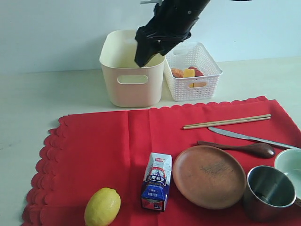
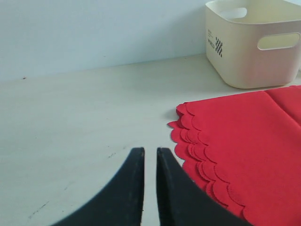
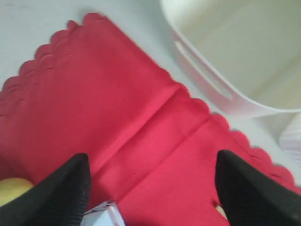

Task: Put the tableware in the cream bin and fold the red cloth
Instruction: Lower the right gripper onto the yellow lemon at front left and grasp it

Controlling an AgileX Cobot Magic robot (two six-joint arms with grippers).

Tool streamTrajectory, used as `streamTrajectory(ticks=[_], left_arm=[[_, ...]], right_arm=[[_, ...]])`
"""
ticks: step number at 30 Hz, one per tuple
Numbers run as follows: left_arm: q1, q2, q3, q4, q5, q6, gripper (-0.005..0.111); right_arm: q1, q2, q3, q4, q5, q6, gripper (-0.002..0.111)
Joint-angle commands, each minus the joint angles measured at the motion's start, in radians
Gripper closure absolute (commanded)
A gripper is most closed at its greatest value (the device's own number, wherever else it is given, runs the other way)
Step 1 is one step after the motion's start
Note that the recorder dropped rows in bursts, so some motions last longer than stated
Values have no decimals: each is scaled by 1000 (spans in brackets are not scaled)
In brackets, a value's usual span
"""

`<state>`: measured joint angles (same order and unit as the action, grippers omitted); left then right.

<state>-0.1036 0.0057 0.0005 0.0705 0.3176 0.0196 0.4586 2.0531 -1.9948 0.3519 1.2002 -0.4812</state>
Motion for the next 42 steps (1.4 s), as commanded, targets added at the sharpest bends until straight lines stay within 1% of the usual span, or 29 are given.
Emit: streamTrajectory(ticks=[1,11,13,16,17,18,19,21,23,26,29,32,38,42], left_arm=[[-5,-6,-1,6,-5,3,95],[-5,-6,-1,6,-5,3,95],[-5,-6,-1,6,-5,3,95],[-5,-6,-1,6,-5,3,95],[-5,-6,-1,6,-5,3,95],[-5,-6,-1,6,-5,3,95],[-5,-6,-1,6,-5,3,95],[-5,-6,-1,6,-5,3,95],[-5,-6,-1,6,-5,3,95],[-5,-6,-1,6,-5,3,95],[-5,-6,-1,6,-5,3,95],[-5,-6,-1,6,-5,3,95],[-5,-6,-1,6,-5,3,95],[-5,-6,-1,6,-5,3,95]], right_arm=[[75,-21,42,43,13,-123,38],[266,-17,117,5,21,-321,38],[312,-4,136,-3,21,-411,38],[378,24,179,-14,21,-620,38],[394,34,187,-22,21,-661,38],[423,48,204,-44,21,-704,38],[441,56,211,-69,21,-706,38],[498,78,251,-193,21,-711,38],[531,86,276,-233,21,-727,38],[542,88,318,-229,21,-717,38],[542,88,362,-280,21,-674,38],[542,88,413,-286,20,-679,38],[542,90,474,-272,-156,-729,38],[542,90,474,-202,-236,-751,38]])
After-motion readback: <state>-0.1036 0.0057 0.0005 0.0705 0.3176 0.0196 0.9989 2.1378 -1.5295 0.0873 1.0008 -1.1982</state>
